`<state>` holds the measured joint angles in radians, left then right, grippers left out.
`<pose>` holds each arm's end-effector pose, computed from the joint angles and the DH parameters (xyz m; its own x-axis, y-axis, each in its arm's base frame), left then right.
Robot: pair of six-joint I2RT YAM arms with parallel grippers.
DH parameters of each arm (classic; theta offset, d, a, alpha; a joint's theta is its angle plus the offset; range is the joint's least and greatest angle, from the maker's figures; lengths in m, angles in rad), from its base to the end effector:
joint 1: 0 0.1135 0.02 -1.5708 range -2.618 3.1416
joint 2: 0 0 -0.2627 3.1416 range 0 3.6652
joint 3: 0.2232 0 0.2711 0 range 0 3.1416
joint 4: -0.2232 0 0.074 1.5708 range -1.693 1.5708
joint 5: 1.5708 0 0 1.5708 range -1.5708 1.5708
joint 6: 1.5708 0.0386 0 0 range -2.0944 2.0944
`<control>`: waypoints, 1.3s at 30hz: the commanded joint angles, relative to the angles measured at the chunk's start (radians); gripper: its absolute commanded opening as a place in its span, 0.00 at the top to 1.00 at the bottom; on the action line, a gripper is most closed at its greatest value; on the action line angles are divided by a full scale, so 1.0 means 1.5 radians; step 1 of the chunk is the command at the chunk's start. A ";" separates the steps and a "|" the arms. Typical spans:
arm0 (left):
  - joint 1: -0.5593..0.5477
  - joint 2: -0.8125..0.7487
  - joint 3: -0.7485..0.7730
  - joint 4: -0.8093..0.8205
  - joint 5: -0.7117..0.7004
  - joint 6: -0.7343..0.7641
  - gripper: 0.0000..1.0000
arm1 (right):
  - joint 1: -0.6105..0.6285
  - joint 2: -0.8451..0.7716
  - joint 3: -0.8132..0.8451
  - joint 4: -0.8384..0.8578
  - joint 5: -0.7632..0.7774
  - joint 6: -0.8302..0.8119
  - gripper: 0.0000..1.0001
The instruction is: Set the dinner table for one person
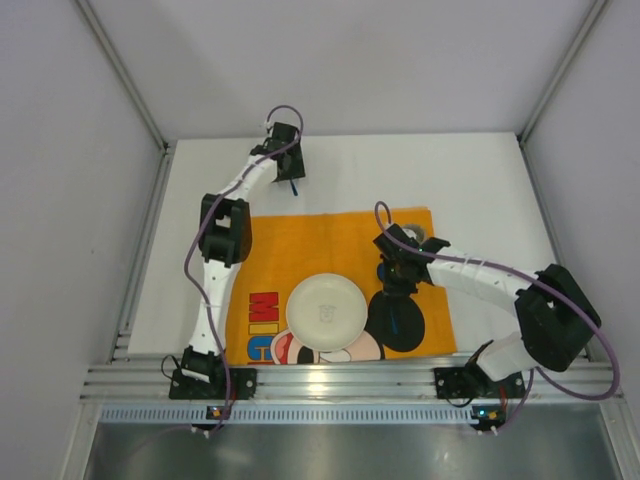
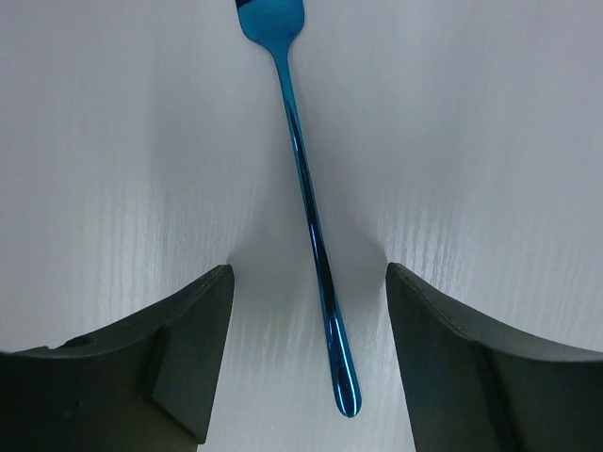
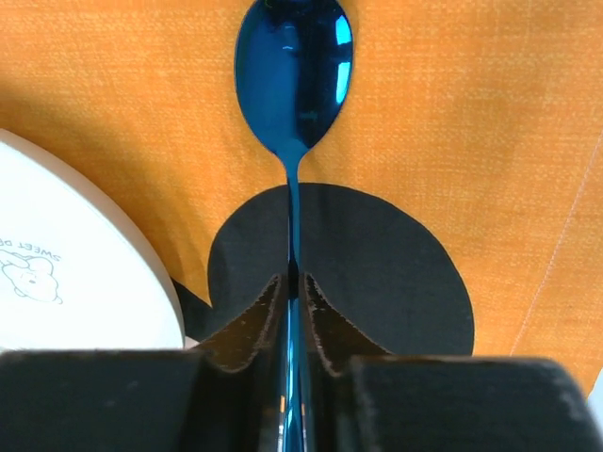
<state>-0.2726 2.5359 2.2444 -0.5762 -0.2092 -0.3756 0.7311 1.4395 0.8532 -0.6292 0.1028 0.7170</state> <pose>0.5595 -0.1481 0.1593 -0.7326 -0.1678 -0.6596 -0.1448 0.9854 -0.0898 0.2097 0.1828 0.1723 -0.9451 0.0304 -0.3254 -0.0220 0.9875 0.1561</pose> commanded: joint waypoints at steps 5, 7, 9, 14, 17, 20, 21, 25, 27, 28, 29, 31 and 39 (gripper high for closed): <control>0.011 0.069 0.118 0.011 -0.028 -0.004 0.34 | 0.011 0.035 0.064 -0.008 -0.013 -0.048 0.65; 0.014 0.097 0.137 0.008 -0.025 -0.007 0.41 | 0.009 0.038 0.071 -0.017 -0.011 -0.054 0.61; 0.017 0.103 0.137 0.013 -0.021 -0.012 0.53 | 0.001 0.041 0.075 -0.025 -0.012 -0.061 0.55; 0.020 0.120 0.132 0.000 -0.027 -0.011 0.94 | -0.017 0.047 0.084 -0.036 -0.019 -0.073 0.31; 0.021 0.134 0.132 -0.014 -0.030 -0.010 1.00 | -0.024 0.051 0.083 -0.037 -0.026 -0.077 0.08; 0.025 0.134 0.134 -0.014 0.008 -0.010 1.00 | -0.025 0.053 0.086 -0.038 -0.026 -0.082 0.00; 0.025 0.126 0.136 -0.012 0.020 -0.010 1.00 | -0.025 0.053 0.088 -0.040 -0.024 -0.084 0.00; 0.026 0.039 0.134 0.023 0.056 0.002 1.00 | -0.029 0.047 0.111 -0.042 0.005 -0.108 0.00; 0.028 -0.032 0.133 0.024 0.057 0.011 1.00 | -0.032 0.040 0.127 -0.036 0.018 -0.120 0.00; 0.030 -0.059 0.120 0.021 0.055 0.017 1.00 | -0.032 0.037 0.148 -0.034 0.022 -0.139 0.00; 0.030 -0.087 0.102 0.013 0.051 0.024 1.00 | -0.032 0.035 0.160 -0.031 0.036 -0.149 0.00; 0.031 -0.192 0.013 0.013 0.060 0.031 1.00 | -0.032 0.030 0.203 -0.028 0.062 -0.172 0.00; 0.028 -0.551 -0.474 0.025 0.133 0.009 1.00 | -0.058 0.015 0.323 -0.018 0.166 -0.215 0.00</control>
<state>-0.2306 1.8572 1.7279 -0.5320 -0.0700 -0.3504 0.6796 1.4990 1.2633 -0.6842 0.2745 0.4374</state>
